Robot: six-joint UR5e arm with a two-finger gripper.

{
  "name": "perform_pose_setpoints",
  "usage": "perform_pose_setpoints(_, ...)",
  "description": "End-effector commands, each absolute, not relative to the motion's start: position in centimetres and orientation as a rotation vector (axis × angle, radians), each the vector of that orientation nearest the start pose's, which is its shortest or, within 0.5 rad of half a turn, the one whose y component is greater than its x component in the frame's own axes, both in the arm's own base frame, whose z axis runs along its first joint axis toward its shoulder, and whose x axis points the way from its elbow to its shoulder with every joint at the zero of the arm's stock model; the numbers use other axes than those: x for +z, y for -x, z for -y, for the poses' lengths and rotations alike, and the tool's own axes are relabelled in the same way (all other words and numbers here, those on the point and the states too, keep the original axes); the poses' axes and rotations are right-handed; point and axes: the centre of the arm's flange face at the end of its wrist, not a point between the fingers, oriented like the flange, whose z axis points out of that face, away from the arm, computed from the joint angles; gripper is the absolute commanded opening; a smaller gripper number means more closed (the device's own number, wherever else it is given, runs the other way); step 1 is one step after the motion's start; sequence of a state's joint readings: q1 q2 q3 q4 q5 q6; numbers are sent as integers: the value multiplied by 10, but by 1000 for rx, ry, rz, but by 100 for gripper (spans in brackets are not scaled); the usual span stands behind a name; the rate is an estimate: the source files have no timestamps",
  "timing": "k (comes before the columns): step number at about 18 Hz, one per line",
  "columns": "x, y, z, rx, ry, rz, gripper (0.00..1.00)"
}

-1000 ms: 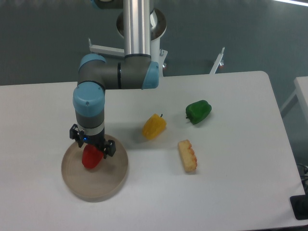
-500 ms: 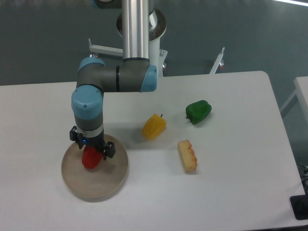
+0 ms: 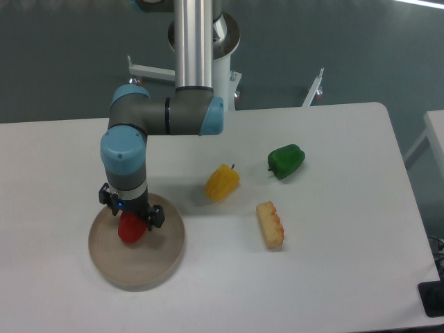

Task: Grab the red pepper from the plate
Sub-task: 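Lower the gripper around the red pepper and close on it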

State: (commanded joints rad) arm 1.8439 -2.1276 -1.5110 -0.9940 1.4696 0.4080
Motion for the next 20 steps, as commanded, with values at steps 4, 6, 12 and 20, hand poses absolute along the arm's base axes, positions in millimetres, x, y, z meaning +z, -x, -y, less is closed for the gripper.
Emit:
perform_pose_setpoints(4,244,45,-691,-102,3024,-213,96)
perform_pose_setpoints(6,244,45,-691,-101,3023,-213,88)
perform_pose_setpoints(12,246,45,-691,-99,3019,-222,58)
perform_pose_setpoints(20,259,46,-694,-90,2995,-238,51)
